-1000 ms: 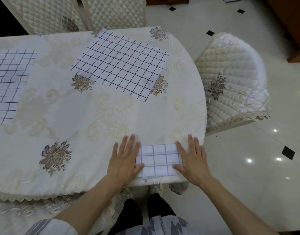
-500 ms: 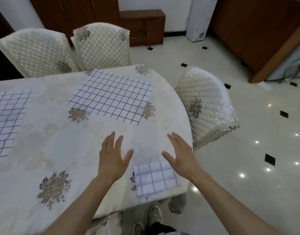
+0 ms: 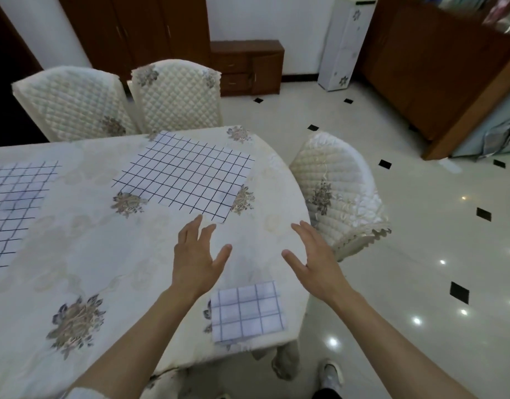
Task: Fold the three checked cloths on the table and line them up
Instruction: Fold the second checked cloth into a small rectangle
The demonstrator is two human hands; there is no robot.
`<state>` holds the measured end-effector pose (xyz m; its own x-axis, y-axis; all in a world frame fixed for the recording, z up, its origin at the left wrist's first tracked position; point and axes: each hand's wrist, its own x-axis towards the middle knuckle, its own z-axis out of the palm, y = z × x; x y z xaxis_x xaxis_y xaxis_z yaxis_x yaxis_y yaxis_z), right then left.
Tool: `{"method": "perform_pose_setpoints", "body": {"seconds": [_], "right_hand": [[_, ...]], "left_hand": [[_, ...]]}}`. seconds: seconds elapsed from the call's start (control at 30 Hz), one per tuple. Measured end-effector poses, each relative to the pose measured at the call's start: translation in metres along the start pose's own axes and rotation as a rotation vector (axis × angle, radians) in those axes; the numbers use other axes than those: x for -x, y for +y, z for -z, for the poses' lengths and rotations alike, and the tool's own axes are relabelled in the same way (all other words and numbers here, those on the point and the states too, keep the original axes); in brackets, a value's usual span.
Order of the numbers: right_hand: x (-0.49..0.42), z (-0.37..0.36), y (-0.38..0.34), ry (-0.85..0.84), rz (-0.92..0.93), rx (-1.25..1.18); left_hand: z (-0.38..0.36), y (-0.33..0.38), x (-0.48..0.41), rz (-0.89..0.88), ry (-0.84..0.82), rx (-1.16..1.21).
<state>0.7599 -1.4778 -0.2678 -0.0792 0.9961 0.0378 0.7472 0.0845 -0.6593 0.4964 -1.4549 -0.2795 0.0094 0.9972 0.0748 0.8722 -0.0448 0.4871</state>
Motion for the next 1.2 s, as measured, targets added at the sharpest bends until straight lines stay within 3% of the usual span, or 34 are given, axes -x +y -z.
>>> {"method": "perform_pose_setpoints", "body": {"seconds": [0.3,0.53,0.67,0.9,1.2], "right_hand": [[-0.048,0.074,0.088,-0.058,0.074,-0.188],[-0.091,0.122,0.117,-0.131,0.183,-0.254],[-0.116,0.124,0.111,-0.205,0.245,-0.246],[-0.181,0.124,0.097,-0.276,0.41,-0.018],[-0.262,0.107,0.095,-0.393,0.485,-0.028]], "left_hand": [[-0.064,0.11,-0.042,0.089,0.119,-0.059],[-0.082,0.187,-0.046,0.161,0.175,-0.036],[-0.073,0.178,-0.055,0.256,0.244,-0.058],[-0.102,0.149,-0.092,0.305,0.244,-0.066],[-0.101,0.132,-0.114,0.453,0.338,-0.046]]}}
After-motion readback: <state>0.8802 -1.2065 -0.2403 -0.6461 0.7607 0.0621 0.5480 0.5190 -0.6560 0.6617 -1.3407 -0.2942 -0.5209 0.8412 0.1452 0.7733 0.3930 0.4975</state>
